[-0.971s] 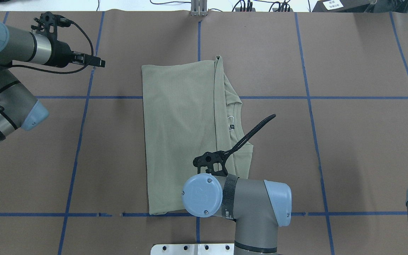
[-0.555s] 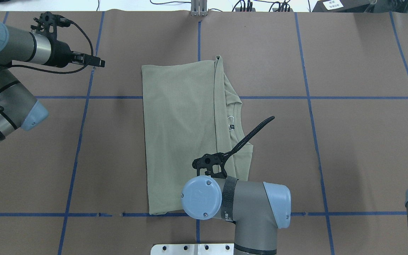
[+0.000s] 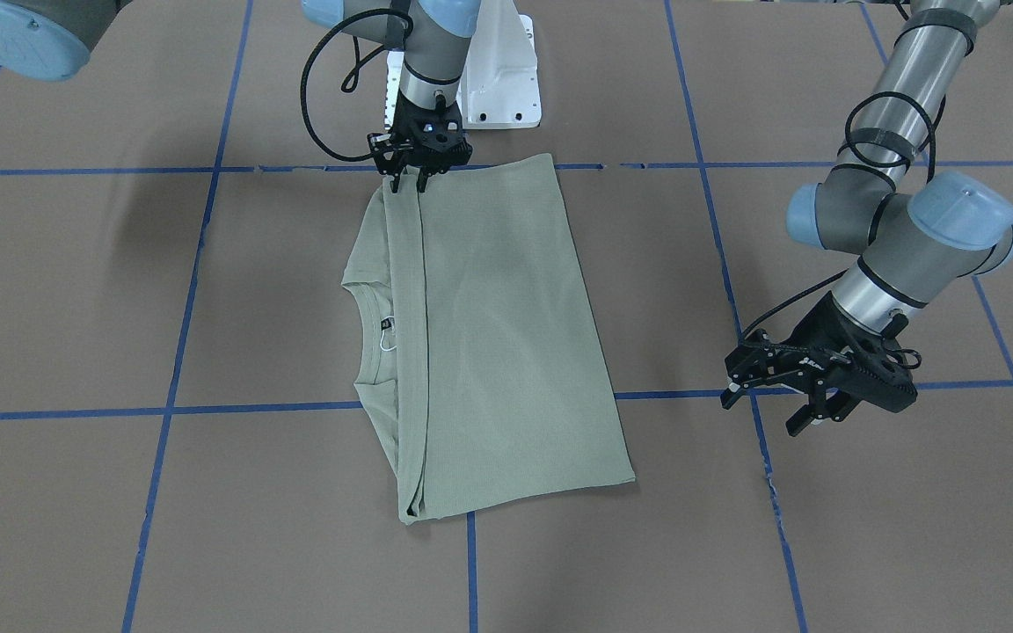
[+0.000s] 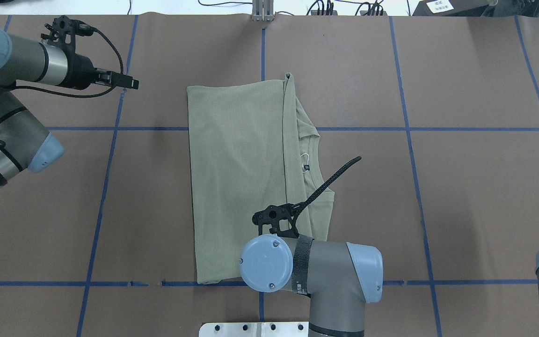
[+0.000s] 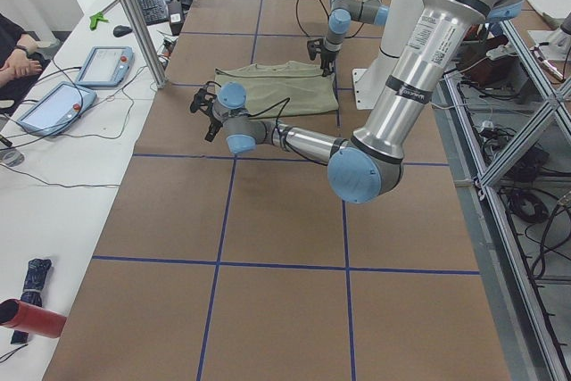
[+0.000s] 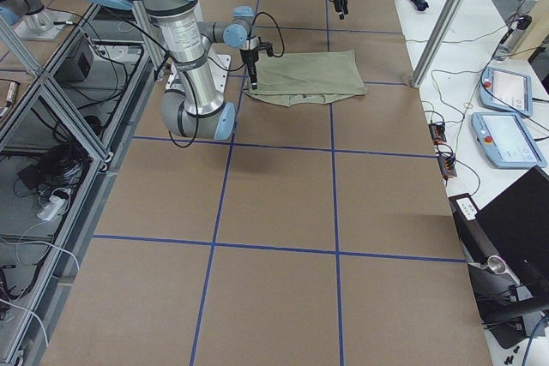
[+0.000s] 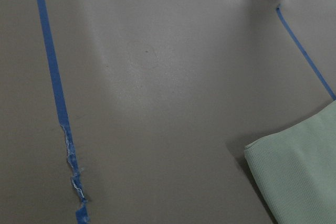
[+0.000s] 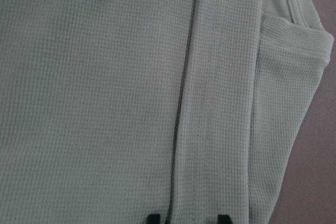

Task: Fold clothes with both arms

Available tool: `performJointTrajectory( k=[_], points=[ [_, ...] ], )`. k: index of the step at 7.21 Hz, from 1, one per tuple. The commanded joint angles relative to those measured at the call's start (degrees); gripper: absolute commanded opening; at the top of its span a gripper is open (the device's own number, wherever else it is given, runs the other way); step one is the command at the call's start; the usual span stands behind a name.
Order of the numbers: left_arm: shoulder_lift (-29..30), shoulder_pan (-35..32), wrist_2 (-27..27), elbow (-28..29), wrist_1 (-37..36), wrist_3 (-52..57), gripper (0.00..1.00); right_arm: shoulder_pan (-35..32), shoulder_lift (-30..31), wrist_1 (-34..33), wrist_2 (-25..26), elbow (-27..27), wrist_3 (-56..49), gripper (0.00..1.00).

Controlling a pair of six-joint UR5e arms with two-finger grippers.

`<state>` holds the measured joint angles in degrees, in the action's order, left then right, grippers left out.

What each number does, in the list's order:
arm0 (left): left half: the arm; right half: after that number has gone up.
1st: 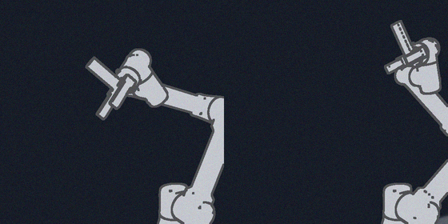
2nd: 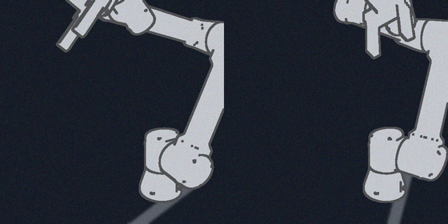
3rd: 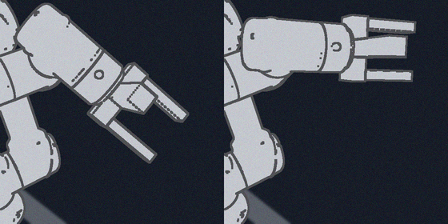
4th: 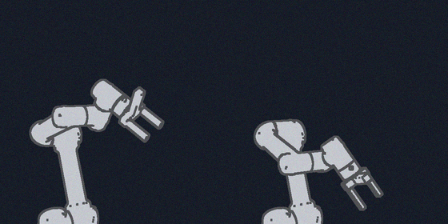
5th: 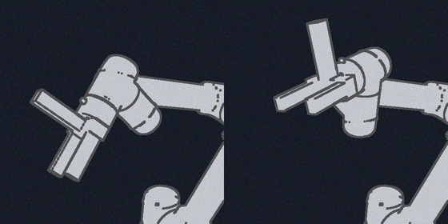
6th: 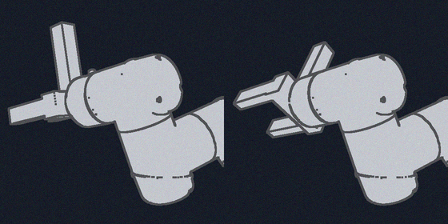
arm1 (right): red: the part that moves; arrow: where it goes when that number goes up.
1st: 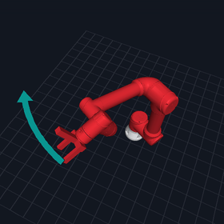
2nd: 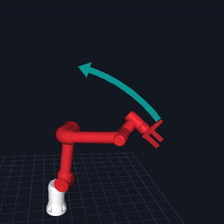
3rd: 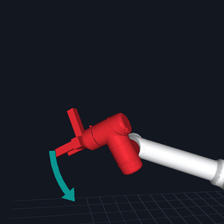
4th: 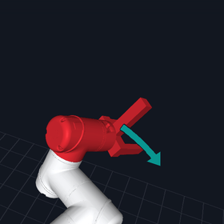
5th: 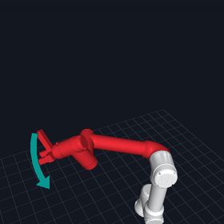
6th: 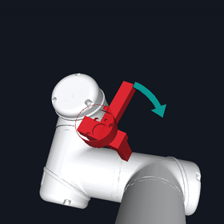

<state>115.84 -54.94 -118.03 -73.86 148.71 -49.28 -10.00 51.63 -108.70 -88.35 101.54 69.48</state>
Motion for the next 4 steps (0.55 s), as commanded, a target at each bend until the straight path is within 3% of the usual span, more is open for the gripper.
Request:
performJointTrajectory(
  k=[1, 2, 4],
  points=[
    [0.0, 0.0, 0.1, 0.0, 0.0, 0.0, 1.00, 0.0, 0.0, -0.2, -0.2, 0.2, 0.1, 0.11],
    [0.0, 0.0, 0.1, 0.0, 0.0, 0.0, 1.00, 0.0, 0.0, -0.4, -0.1, 0.4, 0.1, 0.00],
    [0.0, 0.0, 0.1, 0.0, 0.0, 0.0, 1.00, -0.1, 0.6, -2.5, -0.1, 2.4, 0.2, 0.00]
  ],
)
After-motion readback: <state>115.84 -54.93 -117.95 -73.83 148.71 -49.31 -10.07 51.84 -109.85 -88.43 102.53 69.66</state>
